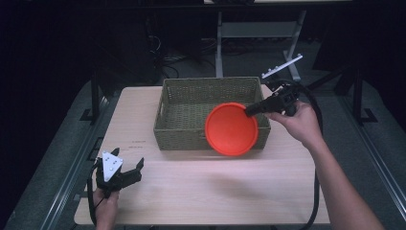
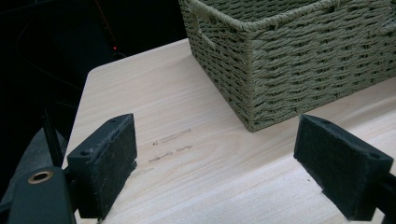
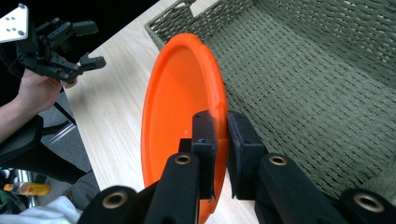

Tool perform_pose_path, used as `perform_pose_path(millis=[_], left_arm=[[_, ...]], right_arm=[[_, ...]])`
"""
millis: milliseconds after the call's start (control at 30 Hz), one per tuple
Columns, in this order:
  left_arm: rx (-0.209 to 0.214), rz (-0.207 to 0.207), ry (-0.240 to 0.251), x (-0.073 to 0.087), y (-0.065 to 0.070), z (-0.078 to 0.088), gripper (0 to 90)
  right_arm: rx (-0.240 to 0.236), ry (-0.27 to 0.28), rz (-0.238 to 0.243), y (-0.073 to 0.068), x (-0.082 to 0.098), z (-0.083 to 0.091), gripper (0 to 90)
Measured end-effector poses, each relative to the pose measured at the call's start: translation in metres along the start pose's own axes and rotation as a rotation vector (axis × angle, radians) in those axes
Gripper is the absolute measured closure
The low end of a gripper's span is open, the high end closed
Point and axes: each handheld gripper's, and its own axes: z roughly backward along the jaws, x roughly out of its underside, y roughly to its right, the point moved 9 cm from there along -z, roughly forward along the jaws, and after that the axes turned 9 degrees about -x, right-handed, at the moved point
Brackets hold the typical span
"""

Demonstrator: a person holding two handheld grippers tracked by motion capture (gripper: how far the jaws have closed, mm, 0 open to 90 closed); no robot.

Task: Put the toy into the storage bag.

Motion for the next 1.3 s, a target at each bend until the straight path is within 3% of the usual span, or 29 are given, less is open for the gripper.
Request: perform_pose_path(millis=[867,1300], left_arm=[[0.006,-0.01,0.005,-0.001,0.003,0.0,12.7],[0.004,-0.003,0.015,-0.002,0.002,0.0,12.7]], right_arm=[[0.015,0.012,-0.025,0.004,-0.019,0.004,81.9],[0.029,0.029,-0.044,0.014,-0.04,0.004,81.9]])
